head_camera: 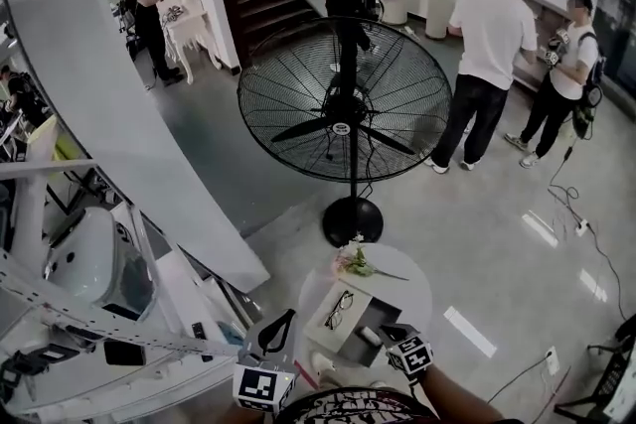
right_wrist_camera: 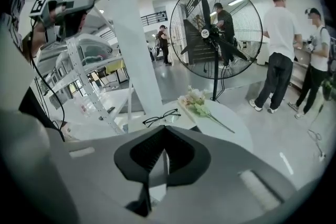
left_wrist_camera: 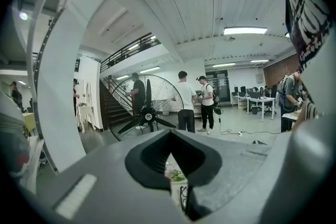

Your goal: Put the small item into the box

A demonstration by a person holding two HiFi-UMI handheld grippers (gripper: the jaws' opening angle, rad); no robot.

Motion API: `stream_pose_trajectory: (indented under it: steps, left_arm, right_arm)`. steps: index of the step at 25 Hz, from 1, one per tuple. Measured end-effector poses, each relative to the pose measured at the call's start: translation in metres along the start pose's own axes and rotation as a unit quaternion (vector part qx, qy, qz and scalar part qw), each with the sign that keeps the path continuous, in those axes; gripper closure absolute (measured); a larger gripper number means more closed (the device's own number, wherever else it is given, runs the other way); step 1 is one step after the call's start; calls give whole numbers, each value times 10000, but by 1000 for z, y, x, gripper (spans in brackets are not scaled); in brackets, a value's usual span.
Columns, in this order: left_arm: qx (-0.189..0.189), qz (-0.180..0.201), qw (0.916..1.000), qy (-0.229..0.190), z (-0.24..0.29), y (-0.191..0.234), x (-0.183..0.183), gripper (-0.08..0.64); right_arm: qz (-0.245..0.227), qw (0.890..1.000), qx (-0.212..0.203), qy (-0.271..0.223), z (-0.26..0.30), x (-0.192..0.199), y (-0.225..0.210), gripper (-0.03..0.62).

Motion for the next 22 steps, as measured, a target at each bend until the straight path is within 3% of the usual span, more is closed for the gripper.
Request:
stream_pose_trajectory:
  steps: [12,22]
  left_arm:
    - [-175,-96,9997,-132,-9,-55,0,558]
    - [-328,-128,9993,-99,-19,-99,-1,558]
  right_arm:
    - [-40,9967,-192,-787,-89,-40,-9,563]
    - [-168,9897,-628,-1272,-156,-74,-7,565]
Point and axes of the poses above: the fingertips, and each gripper's own axes: z forward along the fingers, y to its left, x out of its underside, the point moved 4 cm from there along -z, backward along the fingers, and after that the axes turned 12 degrees about x, right-handed, at the moved point
